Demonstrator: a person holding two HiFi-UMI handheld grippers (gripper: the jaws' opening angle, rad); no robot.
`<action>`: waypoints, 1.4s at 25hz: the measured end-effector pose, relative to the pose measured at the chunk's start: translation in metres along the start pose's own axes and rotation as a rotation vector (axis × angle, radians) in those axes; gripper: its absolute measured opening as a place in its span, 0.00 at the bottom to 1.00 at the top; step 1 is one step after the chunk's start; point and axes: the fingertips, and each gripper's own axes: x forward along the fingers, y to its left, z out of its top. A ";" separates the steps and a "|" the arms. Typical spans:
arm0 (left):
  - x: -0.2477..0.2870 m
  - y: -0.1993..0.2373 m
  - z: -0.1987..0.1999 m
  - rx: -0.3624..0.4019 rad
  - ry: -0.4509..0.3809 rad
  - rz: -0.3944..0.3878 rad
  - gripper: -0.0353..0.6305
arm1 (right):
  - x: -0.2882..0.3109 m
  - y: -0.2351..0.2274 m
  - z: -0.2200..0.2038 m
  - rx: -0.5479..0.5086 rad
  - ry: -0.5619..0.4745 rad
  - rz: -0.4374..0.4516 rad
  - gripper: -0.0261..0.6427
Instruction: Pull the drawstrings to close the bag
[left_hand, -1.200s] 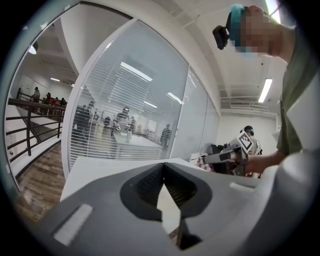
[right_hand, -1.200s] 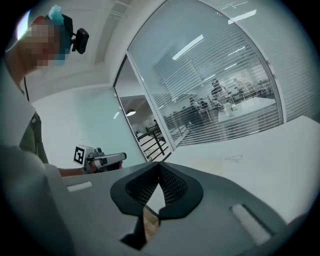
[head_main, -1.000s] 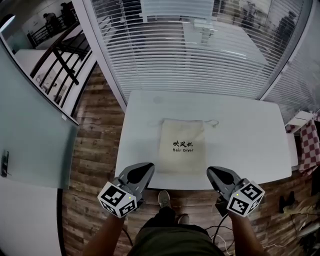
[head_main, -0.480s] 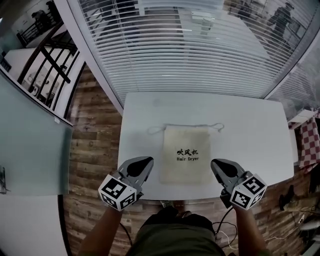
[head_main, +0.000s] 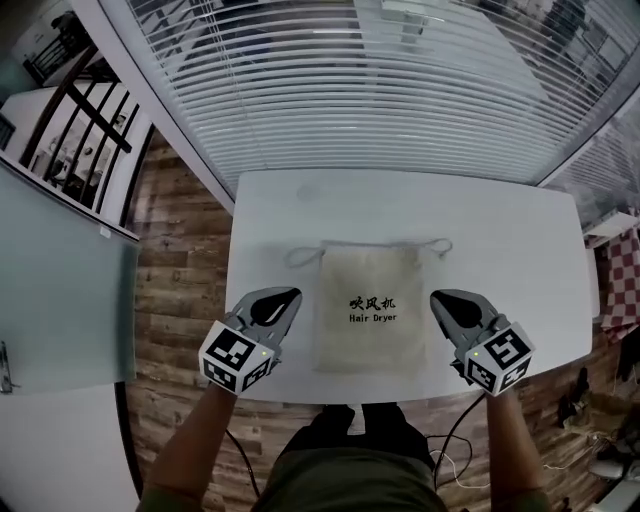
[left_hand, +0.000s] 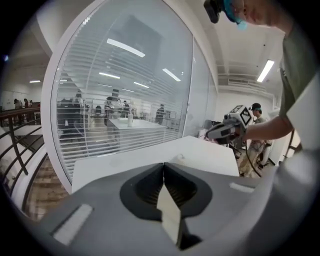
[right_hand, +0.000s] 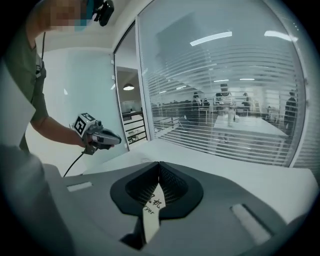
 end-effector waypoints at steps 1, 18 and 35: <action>0.005 0.004 -0.003 0.006 0.011 0.007 0.06 | 0.004 -0.007 -0.002 -0.018 0.011 -0.001 0.06; 0.086 0.062 -0.062 0.164 0.254 0.087 0.14 | 0.089 -0.129 -0.073 -0.389 0.267 0.033 0.06; 0.117 0.077 -0.102 0.317 0.472 -0.002 0.14 | 0.118 -0.182 -0.133 -0.629 0.485 0.158 0.17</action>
